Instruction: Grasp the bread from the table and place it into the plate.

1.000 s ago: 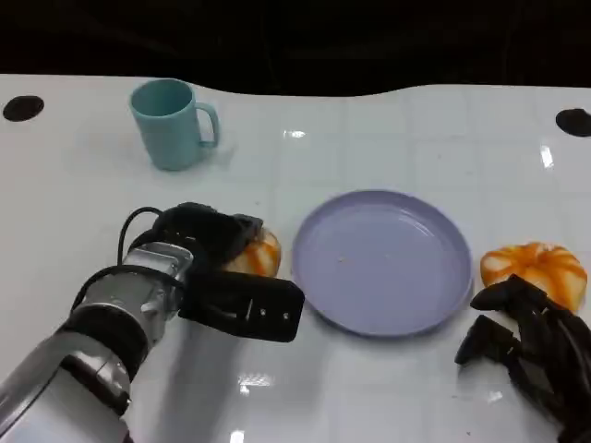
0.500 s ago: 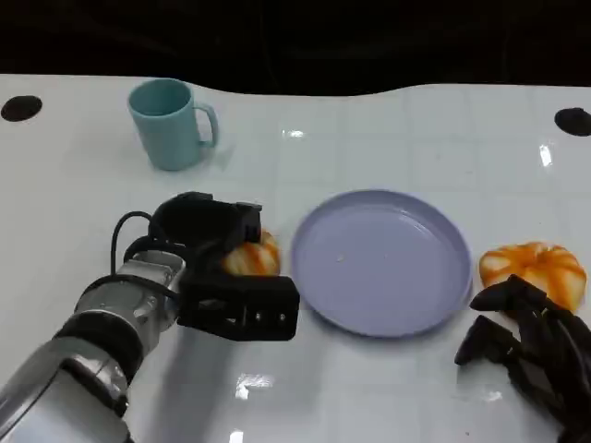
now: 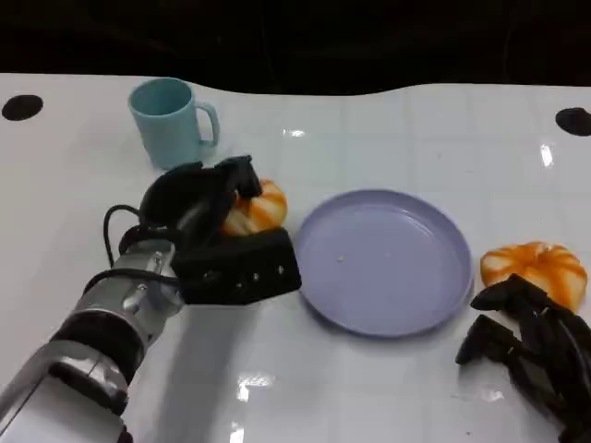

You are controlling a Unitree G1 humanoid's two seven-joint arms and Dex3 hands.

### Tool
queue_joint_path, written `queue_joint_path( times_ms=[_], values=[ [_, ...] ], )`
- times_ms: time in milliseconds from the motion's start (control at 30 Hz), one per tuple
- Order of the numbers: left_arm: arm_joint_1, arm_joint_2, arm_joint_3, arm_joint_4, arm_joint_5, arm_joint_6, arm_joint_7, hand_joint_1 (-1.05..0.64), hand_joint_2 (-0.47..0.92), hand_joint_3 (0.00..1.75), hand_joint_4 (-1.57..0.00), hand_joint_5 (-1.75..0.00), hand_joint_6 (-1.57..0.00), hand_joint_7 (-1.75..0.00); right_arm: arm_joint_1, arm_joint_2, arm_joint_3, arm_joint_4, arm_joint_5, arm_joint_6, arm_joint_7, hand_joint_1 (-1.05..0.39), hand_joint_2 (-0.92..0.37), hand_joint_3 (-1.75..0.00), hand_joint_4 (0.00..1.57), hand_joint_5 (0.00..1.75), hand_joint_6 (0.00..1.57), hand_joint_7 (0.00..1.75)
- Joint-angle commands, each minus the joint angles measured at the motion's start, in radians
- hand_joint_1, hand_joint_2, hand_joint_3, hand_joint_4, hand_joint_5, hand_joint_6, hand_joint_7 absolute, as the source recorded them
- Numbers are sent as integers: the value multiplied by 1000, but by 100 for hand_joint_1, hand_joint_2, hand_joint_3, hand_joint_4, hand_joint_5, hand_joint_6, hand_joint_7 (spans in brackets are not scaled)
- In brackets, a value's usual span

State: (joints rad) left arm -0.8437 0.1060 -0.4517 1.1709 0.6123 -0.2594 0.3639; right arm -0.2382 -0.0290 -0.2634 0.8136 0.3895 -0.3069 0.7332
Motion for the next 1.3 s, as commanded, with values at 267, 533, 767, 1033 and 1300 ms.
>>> queue_joint_path(
  times_ms=[267,533,767,1033,1300],
  values=[
    [-16,-30,-4,-148,-3,31,-37,-18,58,100,-85,-175,-60,-175,8,-9,-9,22,-1,5,-15,-54,-92,-23,64,161,60,127],
    [-28,-96,-49,-120,28,-121,54,-17,50,118,-96,-175,-72,-175,7,-12,-9,19,3,17,-11,-54,-92,-24,64,160,59,127],
    [-68,-157,-96,-50,73,-113,29,-20,49,122,-97,-175,-70,-174,14,-13,-6,6,1,22,-13,-53,-92,-24,63,159,59,126],
    [-104,-206,-125,-12,82,-75,-22,-23,44,126,-101,-175,-70,-173,19,-12,0,1,-6,9,-19,-53,-92,-26,62,158,58,127],
    [-132,-221,-127,6,72,-10,-135,-26,53,94,-89,-175,-75,-121,18,-7,-3,4,3,7,-4,-52,-92,-27,63,158,58,127]
  ],
)
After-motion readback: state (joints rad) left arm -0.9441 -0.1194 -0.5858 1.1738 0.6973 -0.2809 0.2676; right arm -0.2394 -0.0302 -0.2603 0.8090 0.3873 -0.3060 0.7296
